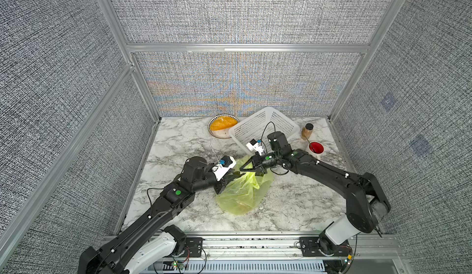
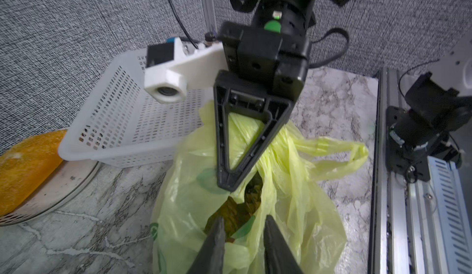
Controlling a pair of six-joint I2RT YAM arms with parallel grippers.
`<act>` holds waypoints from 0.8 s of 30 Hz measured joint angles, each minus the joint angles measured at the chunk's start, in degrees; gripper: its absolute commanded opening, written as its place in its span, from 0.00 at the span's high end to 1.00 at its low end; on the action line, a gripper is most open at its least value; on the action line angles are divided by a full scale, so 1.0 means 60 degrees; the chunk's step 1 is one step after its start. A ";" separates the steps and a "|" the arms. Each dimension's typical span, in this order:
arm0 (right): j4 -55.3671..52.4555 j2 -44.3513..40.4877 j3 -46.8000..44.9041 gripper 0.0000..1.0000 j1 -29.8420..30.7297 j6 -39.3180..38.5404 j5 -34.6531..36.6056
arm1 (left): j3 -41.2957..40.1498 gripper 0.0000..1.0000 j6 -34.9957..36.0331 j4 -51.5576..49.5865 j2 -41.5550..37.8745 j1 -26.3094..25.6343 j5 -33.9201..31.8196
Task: Place the pineapple into a plastic bag & tie a knot
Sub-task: Tie the plastic bag at the center of the board.
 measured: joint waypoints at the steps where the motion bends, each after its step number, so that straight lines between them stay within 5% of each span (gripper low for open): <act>1: 0.0015 0.0000 -0.0011 0.96 0.0000 0.0000 -0.0025 | -0.0098 0.75 -0.0244 0.0204 -0.0044 0.0004 -0.0044; 11: 0.0364 -0.0098 -0.0102 0.98 -0.0011 0.0270 -0.0240 | -0.0554 0.81 -0.1406 0.1162 0.0958 0.0018 0.0055; 24: 0.1392 -0.0273 -0.0484 1.00 0.0186 0.1096 -0.0317 | -0.0364 0.65 -0.1373 0.2000 0.2390 0.0007 0.0492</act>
